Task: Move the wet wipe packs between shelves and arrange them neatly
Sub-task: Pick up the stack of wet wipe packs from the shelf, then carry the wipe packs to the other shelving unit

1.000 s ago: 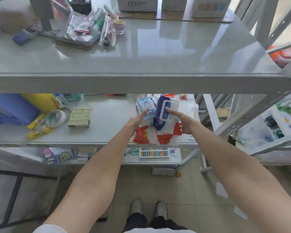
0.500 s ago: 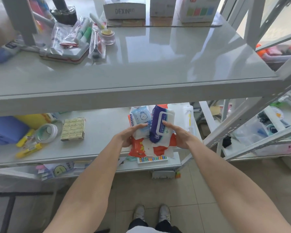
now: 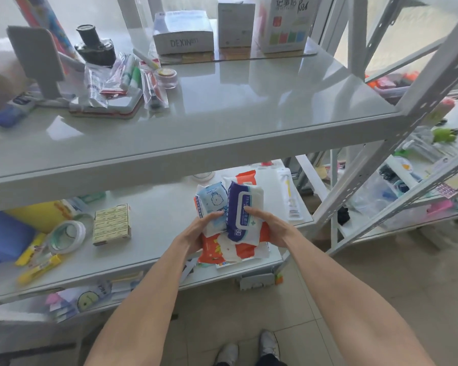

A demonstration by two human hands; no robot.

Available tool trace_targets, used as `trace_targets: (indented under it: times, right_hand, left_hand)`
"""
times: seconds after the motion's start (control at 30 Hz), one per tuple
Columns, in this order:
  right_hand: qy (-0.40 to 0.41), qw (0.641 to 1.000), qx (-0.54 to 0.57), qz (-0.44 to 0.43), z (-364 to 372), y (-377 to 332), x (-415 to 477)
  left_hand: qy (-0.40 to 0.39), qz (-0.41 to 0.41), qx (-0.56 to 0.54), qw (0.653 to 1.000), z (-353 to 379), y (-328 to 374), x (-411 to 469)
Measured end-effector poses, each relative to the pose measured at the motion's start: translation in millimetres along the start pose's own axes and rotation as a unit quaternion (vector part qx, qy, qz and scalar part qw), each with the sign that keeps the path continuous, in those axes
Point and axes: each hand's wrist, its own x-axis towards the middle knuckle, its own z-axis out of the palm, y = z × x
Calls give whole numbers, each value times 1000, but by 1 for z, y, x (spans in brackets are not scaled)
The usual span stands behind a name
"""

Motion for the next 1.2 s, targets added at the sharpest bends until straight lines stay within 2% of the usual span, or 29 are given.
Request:
trace_targets:
  times: [0.27,0.57,0.83,1.2]
  right_hand:
    - [43,997,24,-65,-1,23,-50]
    - [151,974,100,-135,-54,82,-128]
    - [261,931,169,-191,-127,125,-224]
    - [381,851,257,-255,-262,152,-383]
  left_hand:
    - [-41,8,21,999,23,-13,-5]
    - [-141,-31,134,980,118,-20,7]
    - [-251,-68,199,945,253,-40,25]
    - [-369,-91,321,868,513,-70,51]
